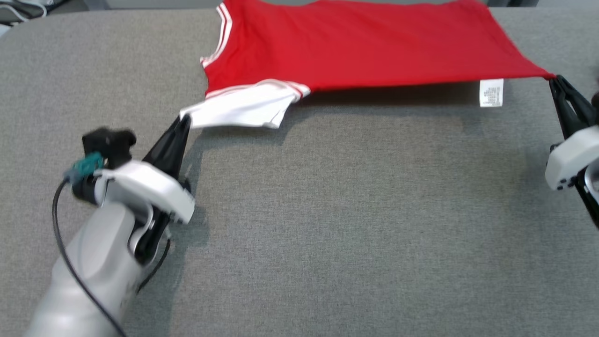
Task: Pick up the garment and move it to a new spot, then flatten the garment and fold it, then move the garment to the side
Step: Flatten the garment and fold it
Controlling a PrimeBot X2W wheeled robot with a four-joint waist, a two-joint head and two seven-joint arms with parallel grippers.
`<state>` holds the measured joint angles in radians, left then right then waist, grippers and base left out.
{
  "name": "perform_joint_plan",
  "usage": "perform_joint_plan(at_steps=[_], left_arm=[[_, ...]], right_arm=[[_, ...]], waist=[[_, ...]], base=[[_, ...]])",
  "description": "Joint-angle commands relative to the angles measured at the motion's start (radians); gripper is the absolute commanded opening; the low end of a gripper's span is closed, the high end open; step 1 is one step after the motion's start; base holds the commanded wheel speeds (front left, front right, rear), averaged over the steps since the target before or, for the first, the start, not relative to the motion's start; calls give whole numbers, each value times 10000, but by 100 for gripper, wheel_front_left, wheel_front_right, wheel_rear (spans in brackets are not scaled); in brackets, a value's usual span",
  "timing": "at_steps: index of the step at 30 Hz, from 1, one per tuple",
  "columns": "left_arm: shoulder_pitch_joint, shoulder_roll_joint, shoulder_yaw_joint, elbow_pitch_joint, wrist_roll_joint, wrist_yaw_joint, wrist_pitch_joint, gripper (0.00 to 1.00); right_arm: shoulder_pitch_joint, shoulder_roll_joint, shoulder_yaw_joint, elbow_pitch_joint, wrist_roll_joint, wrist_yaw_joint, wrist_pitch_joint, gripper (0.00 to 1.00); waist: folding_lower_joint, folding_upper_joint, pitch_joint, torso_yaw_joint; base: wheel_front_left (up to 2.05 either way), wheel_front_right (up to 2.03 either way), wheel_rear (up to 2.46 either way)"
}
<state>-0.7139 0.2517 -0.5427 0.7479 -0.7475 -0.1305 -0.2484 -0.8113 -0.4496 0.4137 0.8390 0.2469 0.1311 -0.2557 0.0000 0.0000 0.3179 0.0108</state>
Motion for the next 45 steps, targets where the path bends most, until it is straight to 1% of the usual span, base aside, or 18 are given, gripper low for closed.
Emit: perform_joint_plan(at_steps=[1, 2, 3, 7, 11, 12, 17, 22, 28, 33, 36, 39, 45], left_arm=[[443, 601, 496, -490, 290, 151, -130, 0], [805, 661, 620, -757, 427, 266, -130, 0], [805, 661, 620, -757, 427, 266, -130, 0], [2227, 804, 966, -1960, 892, 725, -131, 0], [3493, 822, 1034, -3057, 1003, 1091, -132, 0], [4038, 850, 1023, -3584, 1013, 1324, -132, 0], [5204, 1007, 868, -4806, 1152, 1961, 45, 0], [6330, 1223, 829, -5935, 1068, 2614, 544, 0], [7484, 1577, 759, -7073, 607, 3051, 1610, 0], [8139, 1895, 832, -7735, 277, 3444, 2359, 0], [8273, 2001, 774, -7832, 212, 3574, 2698, 0], [8195, 1918, 667, -7704, 199, 3601, 2833, 0], [7813, 1555, 362, -6898, 40, 3397, 3118, 0]], right_arm=[[653, -169, -309, -489, 16, -4, -60, 0], [960, -148, -517, -702, -39, -4, -60, 0], [960, -148, -517, -702, -39, -4, -60, 0], [2227, -107, -1197, -1376, -254, -4, -60, 0], [3293, 9, -1598, -1694, -375, -4, -60, 0], [3713, 49, -1786, -1770, -440, -4, -60, 0], [4696, 175, -2156, -2033, -628, -4, -60, 0], [5438, 361, -2275, -2314, -690, -4, -60, 0], [6301, 439, -2483, -2712, -735, -4, -40, 0], [6959, 432, -2721, -3060, -684, -4, 231, 0], [7229, 467, -2852, -3189, -676, -4, 348, 0], [7369, 575, -2940, -3239, -705, -4, 410, 0], [7360, 731, -2906, -3150, -771, -4, 536, 0]], waist=[[0, 0, -248, -110], [0, 0, -360, -116], [0, 0, -360, -116], [0, 0, -795, -46], [0, 0, -1157, 35], [0, 0, -1308, 80], [0, 0, -1669, 188], [0, 0, -1950, 90], [0, 0, -2240, 21], [0, 0, -2396, -33], [0, 0, -2418, -57], [0, 0, -2366, -65], [0, 0, -2247, -97]], base=[[0, 0, 0], [0, 0, 0], [0, 0, 0], [0, 0, 0], [0, 0, 0], [0, 0, 0], [0, 0, 0], [0, 0, 0], [0, 0, 0], [0, 0, 0], [0, 0, 0], [0, 0, 0], [0, 0, 0]])
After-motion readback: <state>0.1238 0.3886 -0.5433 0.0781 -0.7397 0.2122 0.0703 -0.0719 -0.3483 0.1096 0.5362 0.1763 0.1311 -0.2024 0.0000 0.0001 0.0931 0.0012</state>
